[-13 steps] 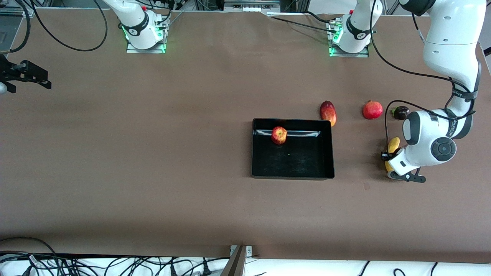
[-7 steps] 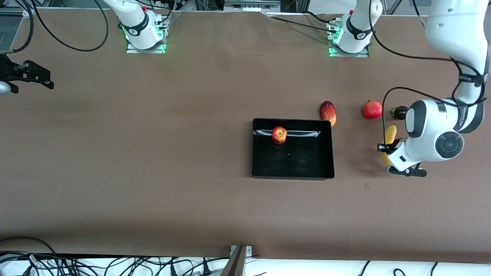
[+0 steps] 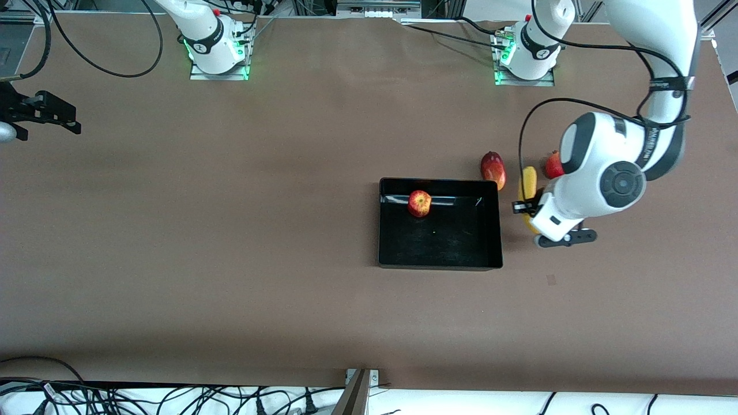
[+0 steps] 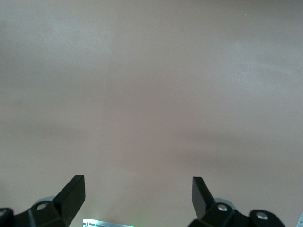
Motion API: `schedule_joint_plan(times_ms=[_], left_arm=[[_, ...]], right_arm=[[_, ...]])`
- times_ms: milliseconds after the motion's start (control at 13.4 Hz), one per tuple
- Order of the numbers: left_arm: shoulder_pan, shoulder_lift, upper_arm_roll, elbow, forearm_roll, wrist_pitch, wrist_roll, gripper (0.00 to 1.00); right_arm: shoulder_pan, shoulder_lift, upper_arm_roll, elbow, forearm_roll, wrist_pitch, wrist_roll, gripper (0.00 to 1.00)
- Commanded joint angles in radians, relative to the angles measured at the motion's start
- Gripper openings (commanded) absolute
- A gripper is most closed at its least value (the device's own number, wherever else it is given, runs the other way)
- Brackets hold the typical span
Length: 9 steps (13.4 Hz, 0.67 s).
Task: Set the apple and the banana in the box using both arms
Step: 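Lift the banana with the left gripper and carry it over the box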
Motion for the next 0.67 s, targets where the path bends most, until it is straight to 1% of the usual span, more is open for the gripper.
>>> schedule_joint_plan(times_ms=[0,75,224,598], left_arm=[[-0.067,0.058,0.01,0.068,-0.035,0.009,-0.105,0.0],[-0.08,0.071,0.009,0.078,-0.034,0.009,-0.134,0.0],[-0.095,0.119,0.0,0.134,-0.035,0.009,-0.153,0.0],[-0.133,0.171,0.0,0.169,-0.04,0.051,-0.202,0.0]], right_arm=[[-0.006,-0.003,0.006,0.008,0.015,-0.009,0.006,1.0],[-0.006,-0.001,0.006,0.008,0.015,-0.008,0.006,1.0],[-0.006,-0.001,0.006,0.008,0.015,-0.008,0.006,1.0],[-0.006,-0.001,0.006,0.008,0.015,-0.006,0.006,1.0]])
